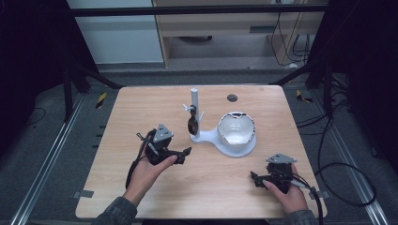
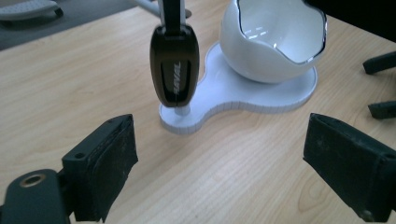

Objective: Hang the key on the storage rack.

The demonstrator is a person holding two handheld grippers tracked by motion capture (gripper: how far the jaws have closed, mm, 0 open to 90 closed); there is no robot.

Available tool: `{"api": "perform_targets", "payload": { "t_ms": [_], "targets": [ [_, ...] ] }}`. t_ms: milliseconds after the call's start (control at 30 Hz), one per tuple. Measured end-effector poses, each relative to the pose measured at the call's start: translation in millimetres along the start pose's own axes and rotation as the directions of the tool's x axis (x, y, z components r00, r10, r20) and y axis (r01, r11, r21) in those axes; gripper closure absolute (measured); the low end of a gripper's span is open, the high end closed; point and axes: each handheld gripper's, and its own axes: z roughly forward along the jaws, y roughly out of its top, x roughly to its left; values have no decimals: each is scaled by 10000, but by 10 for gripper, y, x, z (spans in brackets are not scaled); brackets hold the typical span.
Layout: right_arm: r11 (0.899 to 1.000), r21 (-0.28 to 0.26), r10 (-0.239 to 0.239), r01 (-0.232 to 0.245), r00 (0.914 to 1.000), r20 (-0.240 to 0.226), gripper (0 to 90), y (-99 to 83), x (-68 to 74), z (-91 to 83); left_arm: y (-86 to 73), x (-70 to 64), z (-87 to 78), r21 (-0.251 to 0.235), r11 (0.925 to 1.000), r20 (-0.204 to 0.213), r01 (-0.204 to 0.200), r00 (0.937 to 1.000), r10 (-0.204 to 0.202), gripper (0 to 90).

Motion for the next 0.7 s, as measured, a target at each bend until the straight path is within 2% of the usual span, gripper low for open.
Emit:
{"api": "perform_targets", "payload": {
  "t_ms": [133,167,233,400,567,700],
  "targets": [
    [10000,-1,-2,2,10000,0,4,0,0,0,-100,12,-26,141,9999,-153,-100,9998,102,92],
    [10000,-2,-4,4,10000,-1,4,0,0,0,-157,28,-34,328,9993,-262,-158,9995,166,92],
    [10000,-1,-3,3,10000,0,4,0,0,0,-189,40,-37,413,9990,-274,-161,9995,172,93],
    [10000,-3,-5,5,10000,0,4,0,0,0,-384,117,-52,746,9972,-462,-31,9989,65,94],
    [10000,-5,-10,10,10000,3,4,0,0,0,-594,236,-61,1398,9901,-715,106,9974,-5,92],
    [10000,-3,-1,1,10000,-3,4,0,1,0,-678,298,-77,1681,9856,-799,159,9968,-25,85]
  ]
}}
